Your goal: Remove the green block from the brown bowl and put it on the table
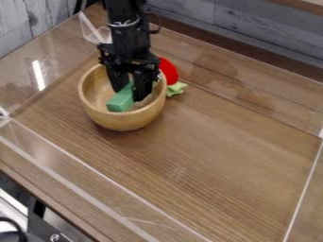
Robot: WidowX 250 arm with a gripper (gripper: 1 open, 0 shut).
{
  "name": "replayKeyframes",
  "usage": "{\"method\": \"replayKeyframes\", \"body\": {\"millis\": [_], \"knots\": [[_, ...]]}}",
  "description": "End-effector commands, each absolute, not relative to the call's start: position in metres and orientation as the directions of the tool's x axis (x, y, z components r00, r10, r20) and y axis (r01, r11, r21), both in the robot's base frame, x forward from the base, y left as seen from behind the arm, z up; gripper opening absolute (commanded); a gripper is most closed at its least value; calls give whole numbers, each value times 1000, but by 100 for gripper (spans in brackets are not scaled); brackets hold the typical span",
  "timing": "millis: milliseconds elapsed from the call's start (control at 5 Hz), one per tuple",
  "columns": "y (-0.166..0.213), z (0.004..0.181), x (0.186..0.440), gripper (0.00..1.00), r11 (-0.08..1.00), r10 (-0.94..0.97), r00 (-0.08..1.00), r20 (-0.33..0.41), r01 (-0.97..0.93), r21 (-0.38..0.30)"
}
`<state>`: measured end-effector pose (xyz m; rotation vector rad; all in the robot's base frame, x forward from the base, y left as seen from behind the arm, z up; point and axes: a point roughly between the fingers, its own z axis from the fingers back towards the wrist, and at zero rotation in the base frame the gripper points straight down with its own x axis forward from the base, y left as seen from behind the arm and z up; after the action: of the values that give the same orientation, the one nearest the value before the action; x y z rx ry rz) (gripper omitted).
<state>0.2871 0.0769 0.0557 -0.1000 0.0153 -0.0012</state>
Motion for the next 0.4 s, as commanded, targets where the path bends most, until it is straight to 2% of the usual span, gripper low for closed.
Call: {"method": "replayKeyframes", "body": {"millis": [0,200], "knots": [[77,84,300,0,997,-8,997,79,13,-74],[76,84,301,0,997,-6,997,80,12,-75]]}}
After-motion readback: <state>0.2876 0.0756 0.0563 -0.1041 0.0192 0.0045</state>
